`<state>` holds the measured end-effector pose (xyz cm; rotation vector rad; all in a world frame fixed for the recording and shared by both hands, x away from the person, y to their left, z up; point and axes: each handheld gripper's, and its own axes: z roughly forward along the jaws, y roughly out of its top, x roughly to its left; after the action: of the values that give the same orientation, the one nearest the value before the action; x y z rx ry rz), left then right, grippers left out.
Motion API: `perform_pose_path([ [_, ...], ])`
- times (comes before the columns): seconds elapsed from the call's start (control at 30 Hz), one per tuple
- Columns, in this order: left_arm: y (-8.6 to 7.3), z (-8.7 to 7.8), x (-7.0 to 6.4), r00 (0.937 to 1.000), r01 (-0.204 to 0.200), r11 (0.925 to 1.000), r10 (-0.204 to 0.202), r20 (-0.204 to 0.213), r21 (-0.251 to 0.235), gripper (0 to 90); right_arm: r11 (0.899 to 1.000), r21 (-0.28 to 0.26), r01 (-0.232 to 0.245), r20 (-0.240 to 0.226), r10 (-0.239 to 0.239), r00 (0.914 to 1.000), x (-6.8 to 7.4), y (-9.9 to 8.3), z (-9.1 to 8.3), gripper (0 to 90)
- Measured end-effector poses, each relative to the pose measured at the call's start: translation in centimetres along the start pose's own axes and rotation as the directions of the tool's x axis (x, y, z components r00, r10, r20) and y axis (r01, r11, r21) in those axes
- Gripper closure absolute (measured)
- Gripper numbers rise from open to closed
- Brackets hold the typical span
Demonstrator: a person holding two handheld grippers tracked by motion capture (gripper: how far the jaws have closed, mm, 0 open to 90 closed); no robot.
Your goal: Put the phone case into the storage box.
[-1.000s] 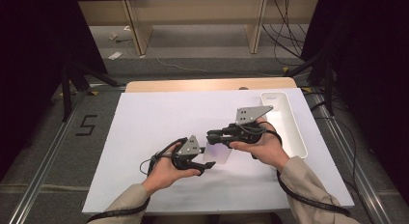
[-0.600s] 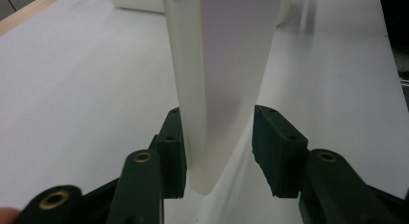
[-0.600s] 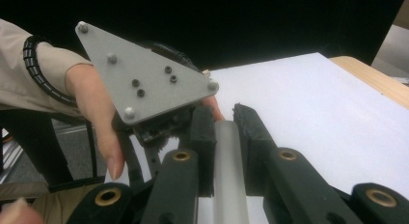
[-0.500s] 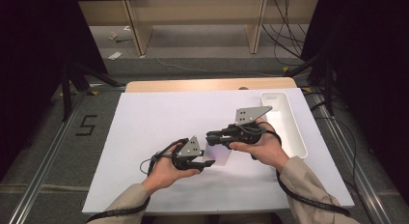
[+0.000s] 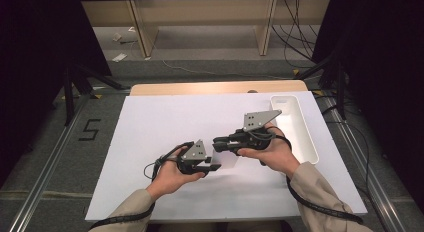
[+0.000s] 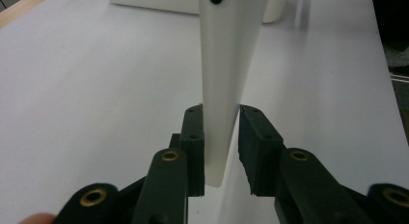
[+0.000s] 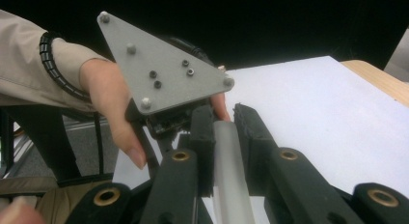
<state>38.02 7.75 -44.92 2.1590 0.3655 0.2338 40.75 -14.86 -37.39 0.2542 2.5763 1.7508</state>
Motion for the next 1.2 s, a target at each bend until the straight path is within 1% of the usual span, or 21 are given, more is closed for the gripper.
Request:
perform_pose_path([
  [0.23, 0.1, -0.1, 0.1, 0.9999, 0.009, 0.9999, -0.009, 0.013, 0.009, 76.4, 1.0, 0.001, 0.011, -0.007, -0.011, 0.9999, 0.1, 0.0, 0.0, 77.4],
  [0.33, 0.1, -0.2, 0.1, 0.9996, 0.006, 0.9999, -0.006, 0.026, 0.014, 77.4, 1.0, 0.0, 0.015, -0.012, -0.015, 0.9998, 0.1, 0.0, 0.1, 77.1],
  [0.47, 0.1, -0.2, 0.1, 0.9991, 0.006, 0.9999, -0.007, 0.042, 0.014, 78.5, 0.999, 0.0, 0.032, -0.024, -0.032, 0.9992, 0.1, 0.1, 0.1, 76.7],
  [0.53, 0.1, -0.3, 0.1, 0.9988, 0.005, 0.9999, -0.006, 0.049, 0.015, 79.3, 0.999, 0.007, 0.048, -0.035, -0.048, 0.9983, 0.2, 0.1, 0.0, 75.9],
  [0.57, 0.1, -0.3, 0.1, 0.9985, 0.001, 0.9998, -0.002, 0.055, 0.019, 79.6, 0.998, 0.005, 0.058, -0.035, -0.058, 0.9977, 0.2, 0.1, 0.0, 74.8],
  [0.63, 0.2, -0.3, 0.0, 0.9985, 0.0, 0.9998, -0.001, 0.054, 0.019, 80.2, 0.998, 0.004, 0.069, -0.029, -0.068, 0.9972, 0.2, 0.1, 0.0, 69.7],
  [0.7, 0.2, -0.3, 0.0, 0.9986, 0.005, 0.9998, -0.005, 0.053, 0.019, 80.5, 0.998, 0.001, 0.07, -0.019, -0.07, 0.9974, 0.1, 0.1, -0.1, 67.1],
  [0.73, 0.2, -0.3, 0.0, 0.9987, 0.01, 0.9998, -0.011, 0.05, 0.018, 80.5, 0.998, -0.007, 0.068, -0.013, -0.068, 0.9976, 0.0, 0.1, -0.2, 64.4],
  [0.8, 0.2, -0.4, 0.2, 0.9989, 0.019, 0.9996, -0.02, 0.041, 0.02, 80.6, 0.998, -0.023, 0.066, 0.018, -0.065, 0.9977, 0.0, 0.1, -0.3, 55.5],
  [0.87, 0.1, -0.5, 0.3, 0.9989, 0.039, 0.9991, -0.04, 0.026, 0.016, 80.6, 0.997, -0.034, 0.064, 0.034, -0.063, 0.9975, -0.2, 0.1, -0.5, 53.4],
  [0.97, 0.1, -0.7, 0.5, 0.9983, 0.058, 0.9983, -0.058, 0.006, 0.013, 80.6, 0.997, -0.053, 0.051, 0.058, -0.048, 0.9972, -0.3, 0.1, -0.7, 45.3],
  [1.07, 0.1, -0.9, 0.6, 0.9968, 0.078, 0.9969, -0.078, -0.016, 0.01, 80.6, 0.996, -0.082, 0.033, 0.099, -0.025, 0.9947, -0.6, 0.0, -0.9, 36.2],
  [1.2, 0.1, -1.0, 0.9, 0.9929, 0.108, 0.9941, -0.108, -0.051, 0.002, 80.6, 0.992, -0.122, 0.009, 0.143, 0.009, 0.9897, -1.0, -0.1, -1.2, 29.3],
])
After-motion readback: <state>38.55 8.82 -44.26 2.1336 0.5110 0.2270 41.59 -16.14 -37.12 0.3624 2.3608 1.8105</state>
